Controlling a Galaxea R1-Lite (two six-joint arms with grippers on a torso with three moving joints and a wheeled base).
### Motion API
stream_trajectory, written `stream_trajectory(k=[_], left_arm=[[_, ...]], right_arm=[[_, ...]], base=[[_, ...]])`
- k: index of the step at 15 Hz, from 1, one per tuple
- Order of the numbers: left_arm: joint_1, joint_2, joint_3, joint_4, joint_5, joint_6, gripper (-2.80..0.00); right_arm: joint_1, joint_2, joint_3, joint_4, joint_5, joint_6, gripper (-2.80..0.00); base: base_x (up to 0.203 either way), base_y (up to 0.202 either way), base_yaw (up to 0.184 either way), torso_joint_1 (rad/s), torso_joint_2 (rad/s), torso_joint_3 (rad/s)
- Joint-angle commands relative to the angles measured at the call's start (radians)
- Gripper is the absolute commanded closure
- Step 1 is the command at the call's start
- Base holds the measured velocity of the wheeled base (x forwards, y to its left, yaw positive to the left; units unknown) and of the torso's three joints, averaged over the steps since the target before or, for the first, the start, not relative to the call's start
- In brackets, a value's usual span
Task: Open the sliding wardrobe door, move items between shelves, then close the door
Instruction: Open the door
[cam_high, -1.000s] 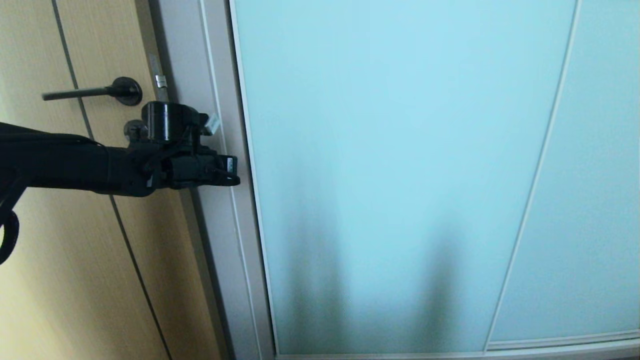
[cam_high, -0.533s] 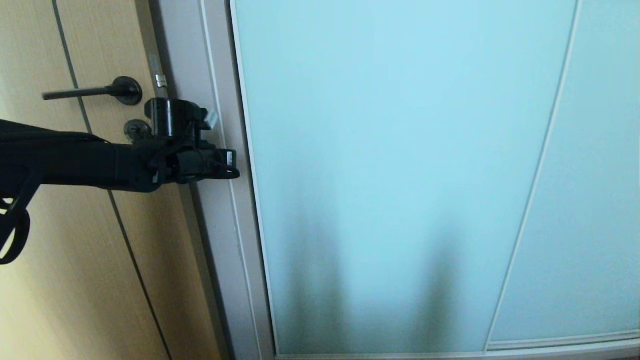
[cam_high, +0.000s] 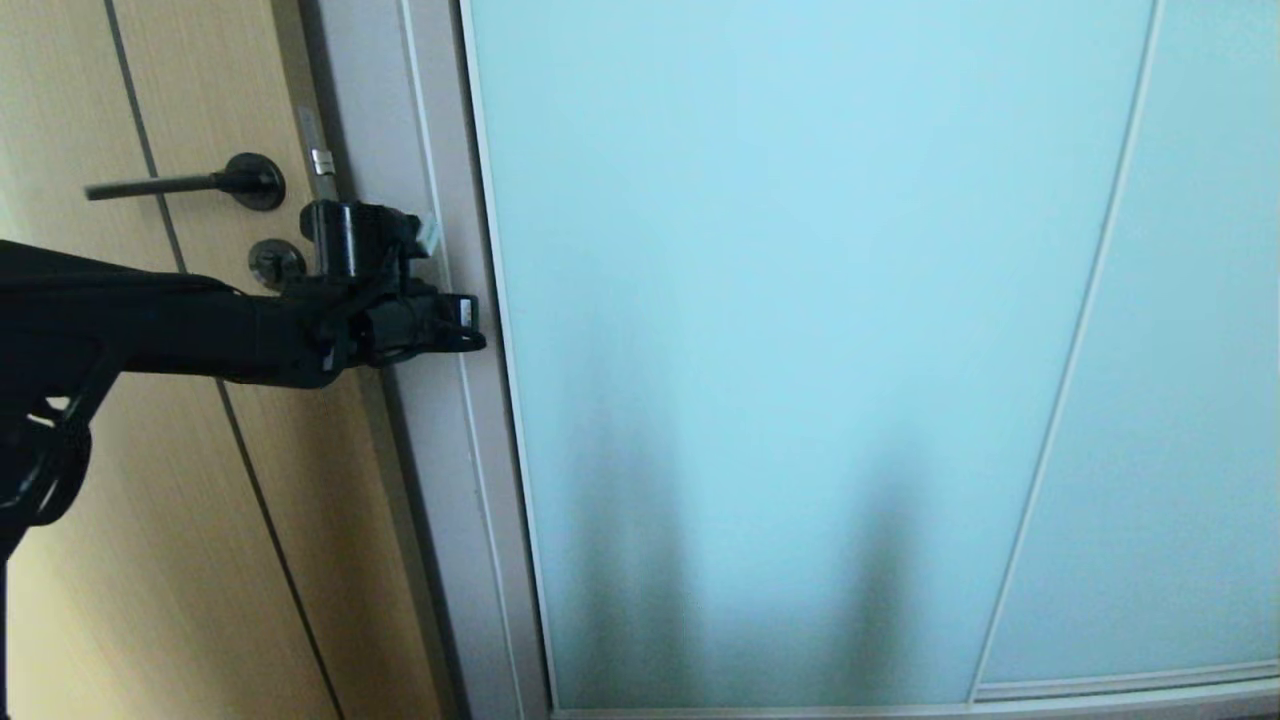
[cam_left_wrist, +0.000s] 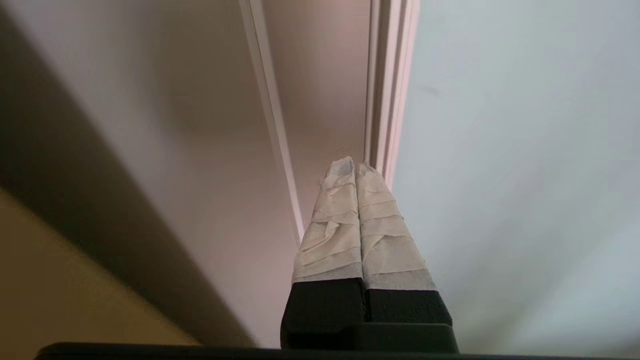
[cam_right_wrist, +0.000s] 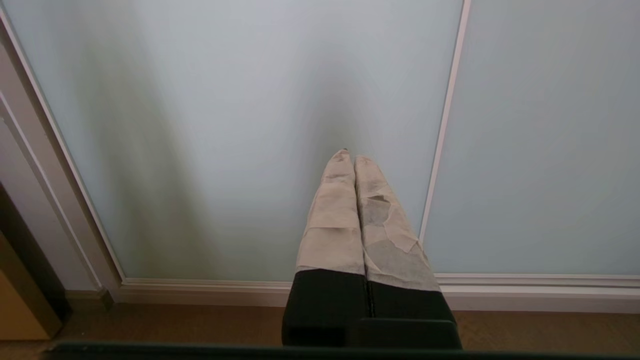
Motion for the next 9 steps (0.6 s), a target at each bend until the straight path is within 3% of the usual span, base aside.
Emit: stream_trajectory(k=[1, 9], left_arm=[[0.000, 0.041, -0.012, -0.057, 0.025, -0.001, 0.00], [-0.013, 0.100, -0.018, -0.206, 0.031, -0.007, 0.00]], right_arm=[[0.000, 0.002, 0.002, 0.000, -0.001, 0.001, 0.00], [0.000, 0.002, 0.002, 0.000, 0.000, 0.001, 0.00]], base=[[0.000, 0.000, 0.000, 0.000, 0.00, 0.000], [0.000, 0.000, 0.000, 0.000, 0.00, 0.000]])
